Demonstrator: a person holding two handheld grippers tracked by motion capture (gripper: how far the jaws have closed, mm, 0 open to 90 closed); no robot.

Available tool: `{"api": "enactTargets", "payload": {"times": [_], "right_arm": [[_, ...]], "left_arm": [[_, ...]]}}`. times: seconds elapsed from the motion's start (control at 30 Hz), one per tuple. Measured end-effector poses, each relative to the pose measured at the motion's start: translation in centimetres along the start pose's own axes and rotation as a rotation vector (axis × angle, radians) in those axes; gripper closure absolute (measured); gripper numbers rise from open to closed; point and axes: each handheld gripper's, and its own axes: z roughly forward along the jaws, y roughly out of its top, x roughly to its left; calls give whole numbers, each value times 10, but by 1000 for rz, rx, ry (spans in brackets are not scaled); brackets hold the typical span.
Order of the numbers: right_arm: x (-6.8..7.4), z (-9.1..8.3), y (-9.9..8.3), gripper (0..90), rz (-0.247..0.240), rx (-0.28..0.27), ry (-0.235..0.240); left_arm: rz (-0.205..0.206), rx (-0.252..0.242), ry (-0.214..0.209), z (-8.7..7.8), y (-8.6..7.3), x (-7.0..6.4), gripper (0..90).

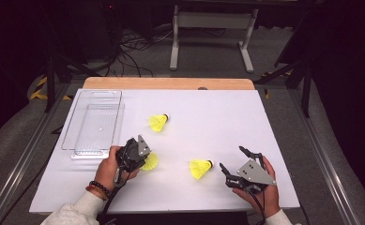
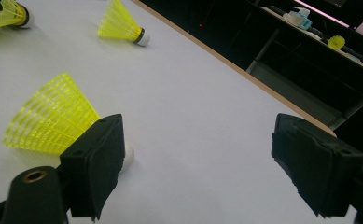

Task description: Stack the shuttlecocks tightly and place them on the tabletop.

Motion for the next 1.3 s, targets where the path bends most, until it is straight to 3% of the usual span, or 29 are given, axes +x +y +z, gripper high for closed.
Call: {"api": "enactTargets", "payload": {"times": [0.17, 0.23, 0.27, 0.33, 0.37, 0.53, 0.57, 0.6, 0.7, 0.77, 0.87, 0.93, 0.97, 1.0, 1.07, 1.2, 1.3], "right_arm": [[-1, 1, -1, 183, 1, 7, 6], [-1, 1, -1, 182, 2, 8, 7], [-1, 1, -1, 182, 2, 10, 8], [0, 1, -2, 182, -3, 13, 10], [0, 1, -2, 182, -3, 13, 10], [1, 2, -3, 182, -4, 20, 17], [0, 1, -3, 182, -5, 23, 18], [0, 1, -3, 182, 0, 25, 21], [0, 1, -4, 182, -1, 27, 19], [0, 0, -4, 182, 0, 26, 19], [-1, 0, -4, 182, 1, 25, 18], [-1, 0, -4, 182, 0, 26, 21], [-1, 0, -4, 182, 0, 27, 22], [-1, 0, -4, 182, 0, 27, 22], [-1, -1, -3, 183, 1, 27, 26], [1, 1, -3, 184, -2, 36, 36], [3, 2, -4, 183, -6, 46, 44]], "left_arm": [[-22, -22, -29, 10, 10, 1, 624], [-31, -24, -34, 13, 13, 2, 511], [-38, -34, -22, 15, 15, 2, 511], [-61, -49, -34, 19, 19, 5, 366], [-61, -49, -34, 19, 19, 5, 370], [-65, -72, -94, 22, 21, 9, 338], [-51, -85, -125, 22, 21, 10, 338], [-47, -107, -147, 21, 21, 9, 295], [-43, -165, -161, 13, 22, 10, 185], [-32, -169, -184, 5, 23, 13, 148], [30, -163, -202, -12, 18, 19, 109], [64, -143, -230, -19, 14, 24, 138], [107, -110, -210, -23, 11, 24, 137], [107, -110, -210, -23, 11, 24, 141], [179, -40, -187, -26, 6, 22, 149], [256, 46, -146, -18, 7, 19, 190], [301, 79, -184, -3, 11, 14, 183]]}}
